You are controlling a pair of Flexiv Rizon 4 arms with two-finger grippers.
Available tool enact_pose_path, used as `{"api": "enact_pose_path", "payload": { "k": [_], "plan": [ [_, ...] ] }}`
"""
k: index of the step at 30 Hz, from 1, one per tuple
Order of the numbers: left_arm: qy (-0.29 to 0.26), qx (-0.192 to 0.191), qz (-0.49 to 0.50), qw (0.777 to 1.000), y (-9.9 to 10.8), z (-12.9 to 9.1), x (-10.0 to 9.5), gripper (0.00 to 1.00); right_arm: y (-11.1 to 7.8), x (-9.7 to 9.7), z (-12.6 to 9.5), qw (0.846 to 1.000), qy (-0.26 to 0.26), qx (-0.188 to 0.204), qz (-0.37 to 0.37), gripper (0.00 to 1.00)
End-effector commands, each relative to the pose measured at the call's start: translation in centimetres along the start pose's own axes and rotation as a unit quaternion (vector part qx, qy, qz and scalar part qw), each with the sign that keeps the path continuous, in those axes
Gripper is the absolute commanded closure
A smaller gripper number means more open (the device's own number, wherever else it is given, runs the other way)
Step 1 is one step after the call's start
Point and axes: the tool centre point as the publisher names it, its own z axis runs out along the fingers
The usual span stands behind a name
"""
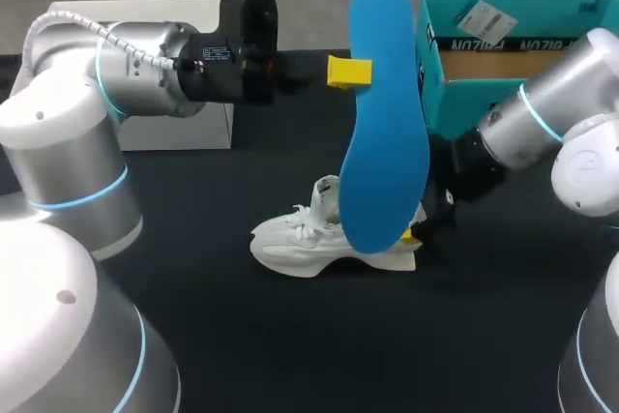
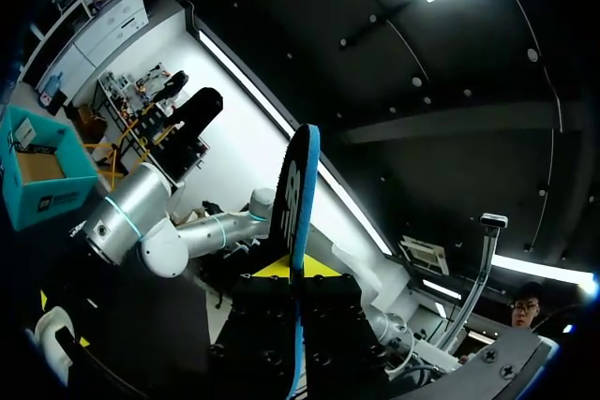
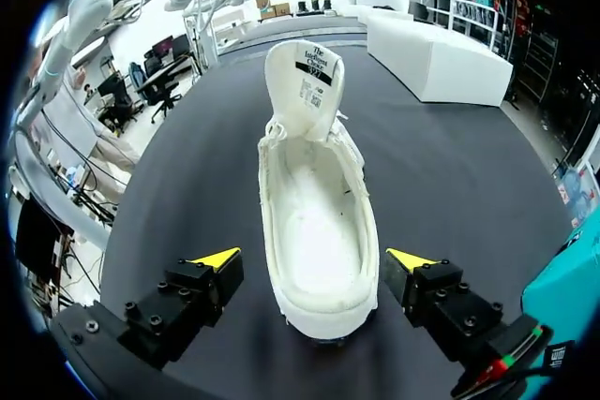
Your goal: Take the shoe out of the shoebox, open the shoe tongue, remove and reinsert the insole, then place the shoe into the shoebox
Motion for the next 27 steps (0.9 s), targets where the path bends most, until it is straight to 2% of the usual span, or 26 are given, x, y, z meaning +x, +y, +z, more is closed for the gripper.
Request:
{"api": "enact_pose_path", "payload": {
  "k": [1,10,13,21,27],
  "plan": [
    [0.0,0.001,0.001,1.0,0.0,0.1,0.0,1.0,1.0,0.2,-1.0,0.995,-0.006,0.102,0.01,0.0],
    [0.0,0.001,0.001,1.0,0.0,0.1,0.0,1.0,2.1,0.2,-1.8,0.981,-0.021,0.188,0.042,0.0],
    [0.0,0.001,0.001,1.0,0.0,0.1,0.0,1.0,2.3,0.1,-1.9,0.98,-0.02,0.192,0.042,0.0],
    [0.0,0.001,0.001,1.0,0.0,0.1,0.0,1.0,2.5,0.4,-2.3,0.97,-0.023,0.233,0.058,0.0],
    [0.0,0.001,0.001,1.0,0.0,0.1,0.0,1.0,2.3,0.5,-2.5,0.97,-0.012,0.237,0.046,0.0]
  ]
}}
